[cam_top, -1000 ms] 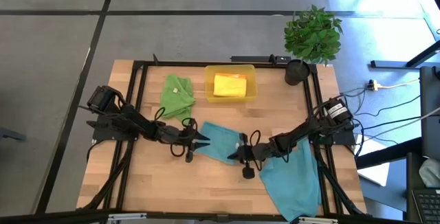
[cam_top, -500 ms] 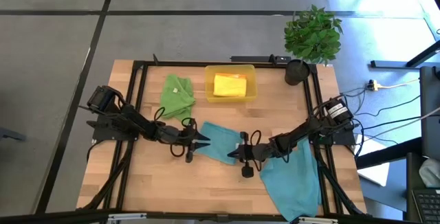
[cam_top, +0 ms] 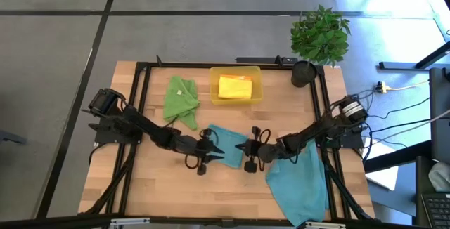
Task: Fold microfiber towels
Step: Fold the top blue microfiber cloth
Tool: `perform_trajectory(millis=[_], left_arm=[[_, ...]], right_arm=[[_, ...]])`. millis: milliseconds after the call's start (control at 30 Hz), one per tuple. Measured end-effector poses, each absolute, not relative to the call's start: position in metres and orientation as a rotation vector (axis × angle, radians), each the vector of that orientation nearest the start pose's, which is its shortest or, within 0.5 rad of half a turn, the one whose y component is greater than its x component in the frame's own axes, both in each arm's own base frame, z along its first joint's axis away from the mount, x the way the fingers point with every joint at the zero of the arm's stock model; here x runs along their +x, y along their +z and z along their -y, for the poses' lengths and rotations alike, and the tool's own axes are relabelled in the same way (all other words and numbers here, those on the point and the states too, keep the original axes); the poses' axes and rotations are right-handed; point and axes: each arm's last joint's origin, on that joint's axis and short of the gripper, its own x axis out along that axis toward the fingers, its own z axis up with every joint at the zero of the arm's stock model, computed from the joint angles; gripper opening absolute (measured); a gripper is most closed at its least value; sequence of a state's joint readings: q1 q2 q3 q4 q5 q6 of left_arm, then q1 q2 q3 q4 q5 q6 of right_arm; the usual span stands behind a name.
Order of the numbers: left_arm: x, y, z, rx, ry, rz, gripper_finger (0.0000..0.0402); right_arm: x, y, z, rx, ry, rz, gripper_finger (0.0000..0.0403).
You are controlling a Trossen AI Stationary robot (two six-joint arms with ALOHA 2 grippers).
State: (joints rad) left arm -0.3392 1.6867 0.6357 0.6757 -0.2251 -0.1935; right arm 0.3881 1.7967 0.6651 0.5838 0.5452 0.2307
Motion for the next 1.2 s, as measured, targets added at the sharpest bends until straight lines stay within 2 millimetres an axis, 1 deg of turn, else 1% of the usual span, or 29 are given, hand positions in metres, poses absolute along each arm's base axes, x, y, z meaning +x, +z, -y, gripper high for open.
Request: perform_trajectory(millis=[133,200,267,367,500,567,600,667,767,900,1033,1200], left_arm=[[0.313,0.158,0.102,-0.096,-0.045,-0.524,0.0084],[0.318,0.163,0.106,-0.126,-0.024,-0.583,0.0084],[0.319,0.162,0.113,-0.136,-0.022,-0.638,0.0084],[0.313,0.16,0.127,-0.14,-0.048,-0.693,0.0084],[0.297,0.156,0.154,-0.164,-0.122,-0.76,0.0084],[0.285,0.152,0.165,-0.138,-0.107,-0.815,0.0084],[0.28,0.149,0.168,-0.119,-0.069,-0.842,0.0084],[0.272,0.144,0.165,-0.082,0.057,-0.882,0.0084],[0.265,0.138,0.156,-0.098,0.2,-0.942,0.0084],[0.264,0.135,0.147,-0.097,0.258,-0.97,0.0084],[0.264,0.127,0.13,-0.1,0.316,-0.997,0.0084],[0.269,0.124,0.113,-0.127,0.36,-1.009,0.0084]], right_arm=[[0.298,0.131,-0.087,0.1,-0.249,-0.586,0.0017],[0.296,0.138,-0.078,0.15,-0.277,-0.661,0.0016],[0.295,0.14,-0.073,0.173,-0.304,-0.721,0.0013],[0.297,0.144,-0.069,0.17,-0.336,-0.755,0.0008],[0.297,0.14,-0.062,0.147,-0.361,-0.786,0.0007],[0.297,0.139,-0.059,0.148,-0.372,-0.793,0.0007],[0.296,0.139,-0.057,0.149,-0.39,-0.796,0.0007],[0.296,0.138,-0.053,0.154,-0.428,-0.792,0.0007],[0.298,0.136,-0.045,0.181,-0.465,-0.8,0.0007],[0.298,0.13,-0.04,0.211,-0.459,-0.84,0.0007],[0.299,0.122,-0.041,0.222,-0.443,-0.87,0.0007],[0.298,0.114,-0.045,0.264,-0.406,-0.926,0.0007]])
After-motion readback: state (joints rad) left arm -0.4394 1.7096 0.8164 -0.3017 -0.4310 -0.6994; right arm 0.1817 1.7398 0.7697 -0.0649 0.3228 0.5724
